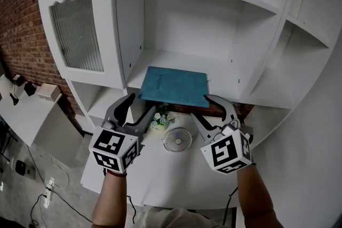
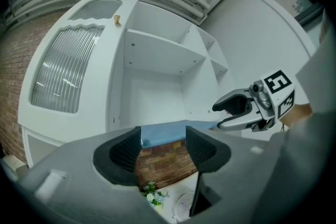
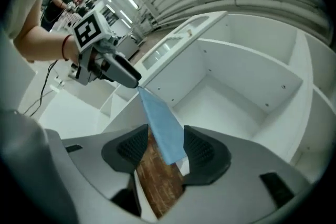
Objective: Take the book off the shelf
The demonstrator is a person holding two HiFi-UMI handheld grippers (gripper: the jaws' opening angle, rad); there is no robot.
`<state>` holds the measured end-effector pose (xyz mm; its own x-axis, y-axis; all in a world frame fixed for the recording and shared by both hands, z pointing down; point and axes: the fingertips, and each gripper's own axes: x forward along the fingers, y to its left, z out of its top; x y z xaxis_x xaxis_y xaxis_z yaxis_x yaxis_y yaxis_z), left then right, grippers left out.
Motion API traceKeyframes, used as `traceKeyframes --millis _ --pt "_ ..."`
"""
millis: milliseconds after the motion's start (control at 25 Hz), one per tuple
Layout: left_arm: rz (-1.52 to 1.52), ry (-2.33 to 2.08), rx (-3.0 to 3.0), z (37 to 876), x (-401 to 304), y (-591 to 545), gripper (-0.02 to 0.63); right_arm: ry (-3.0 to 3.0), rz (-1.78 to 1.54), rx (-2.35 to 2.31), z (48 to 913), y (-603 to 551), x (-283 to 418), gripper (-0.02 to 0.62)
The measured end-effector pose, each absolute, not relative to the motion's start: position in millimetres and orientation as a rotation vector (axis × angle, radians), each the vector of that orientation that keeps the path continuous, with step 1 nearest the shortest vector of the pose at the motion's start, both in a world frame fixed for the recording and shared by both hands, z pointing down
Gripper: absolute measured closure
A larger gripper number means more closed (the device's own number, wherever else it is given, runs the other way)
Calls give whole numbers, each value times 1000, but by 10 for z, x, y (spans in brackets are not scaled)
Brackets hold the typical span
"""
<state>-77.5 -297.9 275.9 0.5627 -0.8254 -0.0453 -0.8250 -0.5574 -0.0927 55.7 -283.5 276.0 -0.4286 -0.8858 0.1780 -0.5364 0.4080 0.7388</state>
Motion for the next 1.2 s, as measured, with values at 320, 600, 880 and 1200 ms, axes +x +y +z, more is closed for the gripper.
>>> traceKeyframes --millis 320,600,880,1200 --pt "69 1456 -2736 2905 -728 -2817 353 -1966 -957 1101 2850 -2937 298 379" --pt "176 1474 -2824 3059 -710 -2794 353 -1835 -1066 992 2938 -3065 96 380" --pt "246 1485 -2893 3204 -727 -2857 353 -1735 -1121 946 3025 -3252 -10 399" --pt "266 1488 -2911 3268 -743 -2938 353 -1695 -1123 935 3073 -3421 -33 426"
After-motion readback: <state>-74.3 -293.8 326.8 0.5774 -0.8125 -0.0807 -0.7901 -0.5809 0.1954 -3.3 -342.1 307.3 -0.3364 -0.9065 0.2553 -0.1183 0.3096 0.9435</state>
